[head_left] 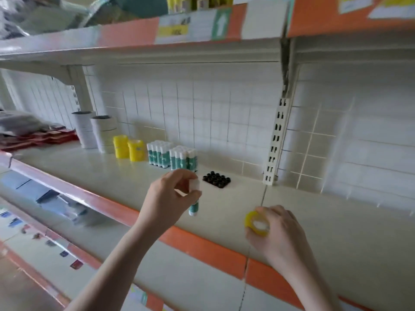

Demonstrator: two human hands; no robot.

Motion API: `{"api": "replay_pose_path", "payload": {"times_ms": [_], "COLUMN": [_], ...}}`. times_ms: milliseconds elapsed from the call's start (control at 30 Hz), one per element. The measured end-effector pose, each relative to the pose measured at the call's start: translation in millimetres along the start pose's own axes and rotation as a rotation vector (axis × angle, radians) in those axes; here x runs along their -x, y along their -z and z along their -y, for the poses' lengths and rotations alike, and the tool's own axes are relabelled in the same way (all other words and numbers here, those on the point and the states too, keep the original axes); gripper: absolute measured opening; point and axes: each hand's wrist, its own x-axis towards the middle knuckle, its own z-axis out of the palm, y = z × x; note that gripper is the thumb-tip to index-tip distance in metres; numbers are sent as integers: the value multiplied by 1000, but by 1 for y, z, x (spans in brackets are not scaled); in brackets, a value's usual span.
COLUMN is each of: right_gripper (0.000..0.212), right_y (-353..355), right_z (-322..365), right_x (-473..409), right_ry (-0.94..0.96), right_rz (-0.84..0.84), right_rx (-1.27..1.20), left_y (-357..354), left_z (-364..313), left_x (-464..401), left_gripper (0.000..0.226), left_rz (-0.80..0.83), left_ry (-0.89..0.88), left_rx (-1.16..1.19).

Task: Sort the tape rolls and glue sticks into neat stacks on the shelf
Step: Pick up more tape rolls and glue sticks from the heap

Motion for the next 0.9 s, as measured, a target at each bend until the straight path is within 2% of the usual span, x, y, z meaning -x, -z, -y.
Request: {"api": "replay_pose_path", "payload": {"times_ms": [200, 433, 667, 900], "right_gripper": [51, 43, 43, 51], "right_y": [-41, -78, -97, -111], "right_z": [35, 55, 71, 64], "right_x": [-42, -101, -141, -144], "right_ry": [42, 41, 80, 61], "right_rz": [38, 35, 58, 68], "right_rx": [8, 26, 39, 74], "left_y": [12, 9, -2, -24], "left_z": [52, 97, 120, 138], "left_x": [-45, -109, -159, -181], "left_gripper": [31, 25, 19, 24], "left_rz": [13, 26, 28, 47], "left_ry": [-21, -64, -150, -274], "left_rx": [-21, -46, -97, -119]}}
